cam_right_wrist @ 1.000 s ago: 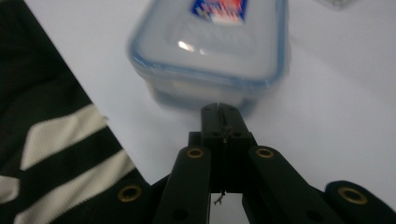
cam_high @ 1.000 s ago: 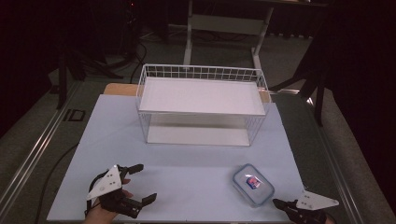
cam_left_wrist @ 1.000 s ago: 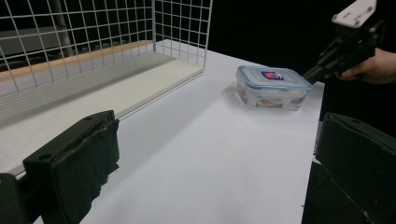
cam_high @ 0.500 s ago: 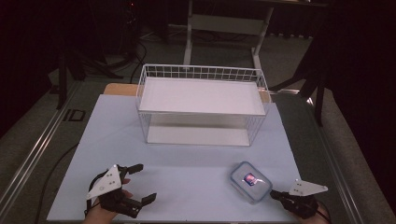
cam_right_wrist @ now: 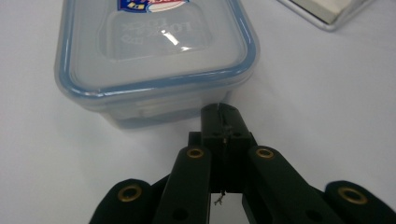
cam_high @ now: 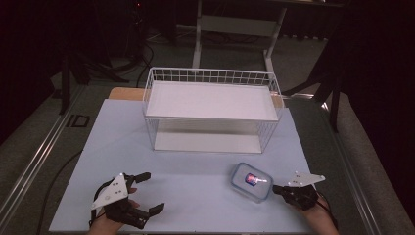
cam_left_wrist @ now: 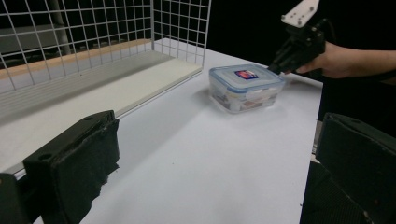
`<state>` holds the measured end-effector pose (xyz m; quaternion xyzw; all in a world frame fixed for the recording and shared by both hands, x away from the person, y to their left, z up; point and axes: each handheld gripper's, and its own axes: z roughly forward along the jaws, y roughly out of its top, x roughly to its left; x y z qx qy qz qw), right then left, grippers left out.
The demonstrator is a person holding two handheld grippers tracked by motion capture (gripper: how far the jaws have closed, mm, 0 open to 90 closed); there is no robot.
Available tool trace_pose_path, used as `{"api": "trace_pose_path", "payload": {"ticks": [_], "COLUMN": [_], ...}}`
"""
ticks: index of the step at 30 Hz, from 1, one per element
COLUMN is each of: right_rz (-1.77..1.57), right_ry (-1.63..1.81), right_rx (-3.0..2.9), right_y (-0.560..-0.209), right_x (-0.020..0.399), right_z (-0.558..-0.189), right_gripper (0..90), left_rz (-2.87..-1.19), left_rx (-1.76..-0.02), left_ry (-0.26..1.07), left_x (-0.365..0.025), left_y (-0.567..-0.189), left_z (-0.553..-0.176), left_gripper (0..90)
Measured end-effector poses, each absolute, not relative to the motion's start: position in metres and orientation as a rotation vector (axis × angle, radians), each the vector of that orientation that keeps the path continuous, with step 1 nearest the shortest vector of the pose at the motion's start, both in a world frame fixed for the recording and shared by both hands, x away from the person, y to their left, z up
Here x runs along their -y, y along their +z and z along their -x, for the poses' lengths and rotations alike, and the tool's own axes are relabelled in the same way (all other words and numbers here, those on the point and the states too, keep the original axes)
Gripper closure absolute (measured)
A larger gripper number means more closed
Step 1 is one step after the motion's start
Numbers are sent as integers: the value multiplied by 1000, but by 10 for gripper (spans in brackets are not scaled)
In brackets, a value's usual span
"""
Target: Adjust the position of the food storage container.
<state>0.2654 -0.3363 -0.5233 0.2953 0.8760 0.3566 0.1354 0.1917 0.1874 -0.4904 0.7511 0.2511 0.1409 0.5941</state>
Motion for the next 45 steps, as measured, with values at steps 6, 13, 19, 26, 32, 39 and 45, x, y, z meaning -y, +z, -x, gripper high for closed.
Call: {"api": "trace_pose_path", "payload": {"ticks": [6,13,19,26,32,39,45], "right_rz": [-842,-806,-786,-780,-810,-824,-819], "right_ry": [1024,996,1001,998,960,1037,1022], "right_rx": [-2558,-2577,-2596,-2601,-2587,-2581,-2602], "right_y": [-524,-526,-528,-529,-527,-519,-519], "right_x": [323,292,271,261,270,275,264], "right_z": [-281,-309,-319,-327,-320,-303,-306], "right_gripper": [900,900,900,900,900,900,900], "left_rz": [-1742,-1742,-1741,-1743,-1740,-1745,-1747], "left_rx": [-581,-581,-580,-578,-578,-581,-588], "left_ry": [326,326,326,325,325,321,310], "left_x": [-187,-187,-188,-189,-189,-188,-187], "left_y": [-490,-490,-490,-489,-489,-490,-491], "left_z": [-191,-192,-191,-191,-191,-191,-191], "left_gripper": [5,5,5,5,5,5,4]}}
